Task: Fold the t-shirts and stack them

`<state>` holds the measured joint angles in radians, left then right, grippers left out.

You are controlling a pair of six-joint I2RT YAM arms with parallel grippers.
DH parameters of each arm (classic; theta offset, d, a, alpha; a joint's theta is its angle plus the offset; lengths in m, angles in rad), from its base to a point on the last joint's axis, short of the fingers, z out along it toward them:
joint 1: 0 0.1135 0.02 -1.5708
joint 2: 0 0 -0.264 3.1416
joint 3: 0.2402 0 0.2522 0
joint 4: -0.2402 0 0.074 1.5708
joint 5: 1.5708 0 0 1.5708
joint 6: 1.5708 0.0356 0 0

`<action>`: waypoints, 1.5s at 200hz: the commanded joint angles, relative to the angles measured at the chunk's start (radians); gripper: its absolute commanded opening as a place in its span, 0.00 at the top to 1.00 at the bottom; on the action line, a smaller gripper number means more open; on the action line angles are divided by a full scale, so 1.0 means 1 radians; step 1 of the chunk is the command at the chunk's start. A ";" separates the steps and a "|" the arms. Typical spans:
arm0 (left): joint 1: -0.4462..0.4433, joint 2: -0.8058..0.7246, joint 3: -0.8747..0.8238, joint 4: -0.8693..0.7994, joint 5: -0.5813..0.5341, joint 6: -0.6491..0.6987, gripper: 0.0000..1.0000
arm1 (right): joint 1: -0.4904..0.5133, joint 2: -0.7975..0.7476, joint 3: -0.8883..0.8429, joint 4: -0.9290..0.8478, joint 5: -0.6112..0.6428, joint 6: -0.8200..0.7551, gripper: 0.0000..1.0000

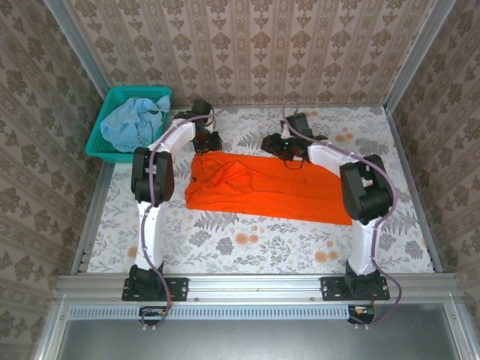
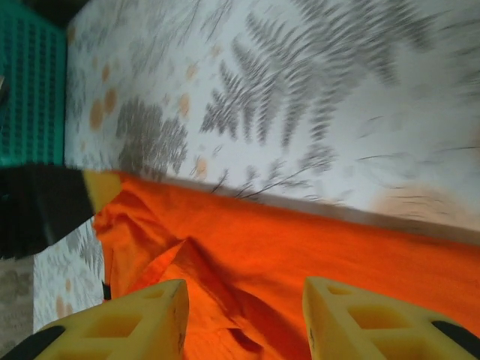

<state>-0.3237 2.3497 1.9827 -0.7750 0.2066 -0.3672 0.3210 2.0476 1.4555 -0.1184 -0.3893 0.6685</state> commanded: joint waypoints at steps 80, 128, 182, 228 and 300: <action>0.025 0.088 0.053 -0.100 0.011 0.005 0.75 | 0.129 0.291 0.402 -0.257 -0.057 -0.079 0.57; 0.028 0.089 0.054 -0.102 0.011 0.013 0.75 | 0.145 0.306 0.404 -0.273 -0.053 -0.082 0.59; 0.034 0.092 0.058 -0.103 0.016 0.014 0.75 | 0.173 0.309 0.404 -0.277 -0.066 -0.083 0.65; 0.035 0.092 0.062 -0.104 0.017 0.015 0.75 | 0.181 0.310 0.409 -0.296 -0.068 -0.091 0.85; 0.034 0.092 0.064 -0.105 0.001 0.026 0.75 | 0.193 0.202 0.325 -0.305 -0.114 -0.162 1.00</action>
<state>-0.2993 2.4008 2.0346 -0.8238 0.2214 -0.3660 0.5034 2.3272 1.8240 -0.3943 -0.4545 0.5545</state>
